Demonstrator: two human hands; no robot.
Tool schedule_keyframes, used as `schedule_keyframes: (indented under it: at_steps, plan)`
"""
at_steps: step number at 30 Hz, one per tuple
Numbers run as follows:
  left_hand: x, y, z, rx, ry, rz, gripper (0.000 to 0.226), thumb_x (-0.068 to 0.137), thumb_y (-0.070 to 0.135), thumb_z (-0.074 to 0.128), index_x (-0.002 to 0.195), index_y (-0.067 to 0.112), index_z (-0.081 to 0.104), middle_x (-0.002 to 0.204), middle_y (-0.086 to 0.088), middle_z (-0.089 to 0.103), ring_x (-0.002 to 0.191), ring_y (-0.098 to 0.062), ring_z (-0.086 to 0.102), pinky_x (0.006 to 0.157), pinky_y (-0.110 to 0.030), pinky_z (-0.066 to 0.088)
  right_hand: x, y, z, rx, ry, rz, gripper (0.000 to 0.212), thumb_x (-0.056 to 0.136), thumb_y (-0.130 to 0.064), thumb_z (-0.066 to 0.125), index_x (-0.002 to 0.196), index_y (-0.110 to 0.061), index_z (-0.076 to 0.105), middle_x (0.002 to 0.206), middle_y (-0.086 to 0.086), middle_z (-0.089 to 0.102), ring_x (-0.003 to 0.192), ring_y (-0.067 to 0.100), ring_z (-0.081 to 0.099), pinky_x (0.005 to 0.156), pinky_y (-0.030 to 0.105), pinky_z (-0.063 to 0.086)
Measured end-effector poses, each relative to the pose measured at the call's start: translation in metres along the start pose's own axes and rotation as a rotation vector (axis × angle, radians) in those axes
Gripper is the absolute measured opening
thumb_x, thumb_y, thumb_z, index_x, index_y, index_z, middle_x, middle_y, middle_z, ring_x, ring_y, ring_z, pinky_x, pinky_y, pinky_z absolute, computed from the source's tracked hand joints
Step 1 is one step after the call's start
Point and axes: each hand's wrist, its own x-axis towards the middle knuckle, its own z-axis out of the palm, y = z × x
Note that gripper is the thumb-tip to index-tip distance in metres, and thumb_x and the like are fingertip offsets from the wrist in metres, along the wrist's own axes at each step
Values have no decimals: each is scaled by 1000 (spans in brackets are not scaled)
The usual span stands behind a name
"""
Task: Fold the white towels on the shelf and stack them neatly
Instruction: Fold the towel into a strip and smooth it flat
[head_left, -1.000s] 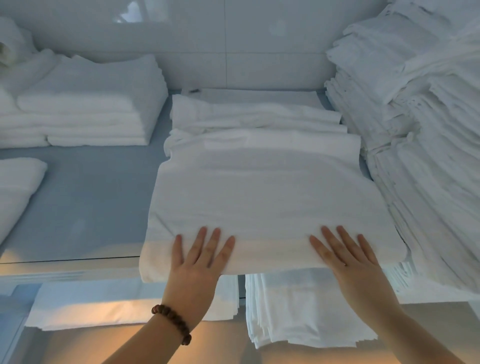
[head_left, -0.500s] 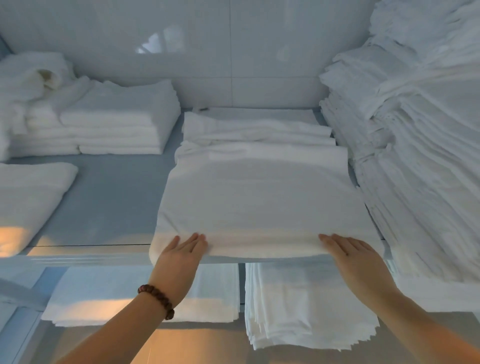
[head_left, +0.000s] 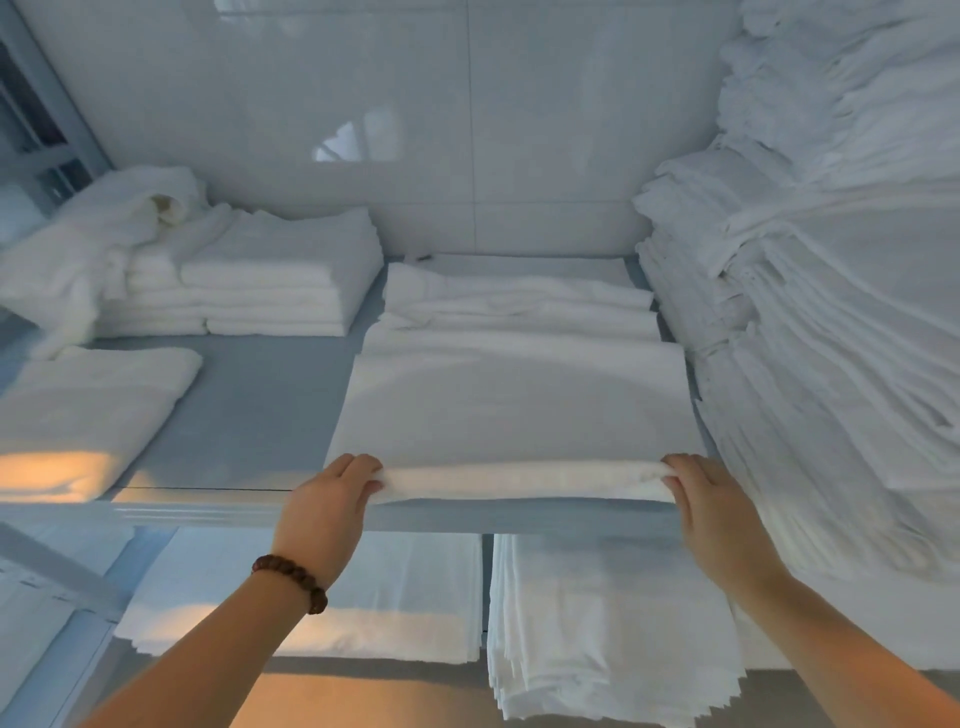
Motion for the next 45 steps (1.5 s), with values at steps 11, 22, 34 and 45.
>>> schedule_keyframes:
  at_steps: [11, 22, 34, 45]
  plan:
    - [-12, 19, -76, 120, -7, 216, 17, 92, 39, 35, 95, 30, 48, 74, 1, 62, 51, -25, 58, 42, -25, 39, -1, -12, -83, -69, -101, -61, 14, 86, -4, 61, 99, -9, 59, 83, 15, 67, 65, 36, 60, 57, 38, 48]
    - [-63, 29, -149, 144, 10, 120, 53, 63, -19, 71, 96, 22, 75, 91, 0, 74, 74, -24, 72, 63, -33, 57, -72, -54, -157, -143, 59, 26, 59, 61, 21, 63, 107, -15, 71, 108, 2, 71, 87, 25, 70, 75, 36, 55]
    - [-115, 50, -248, -21, 339, 106, 14, 83, 8, 64, 90, 13, 74, 78, -5, 74, 60, -26, 68, 56, -28, 49, -128, -133, -218, -80, 432, 52, 36, 80, -3, 47, 107, -7, 68, 100, 11, 71, 80, 32, 68, 68, 39, 54]
    - [-124, 66, -301, -55, 495, 132, 25, 89, 24, 51, 95, 13, 73, 77, -6, 73, 56, -27, 64, 53, -29, 48, -127, -169, -266, -40, 567, 132, 41, 88, -24, 31, 107, -11, 65, 96, 12, 70, 76, 36, 64, 65, 36, 45]
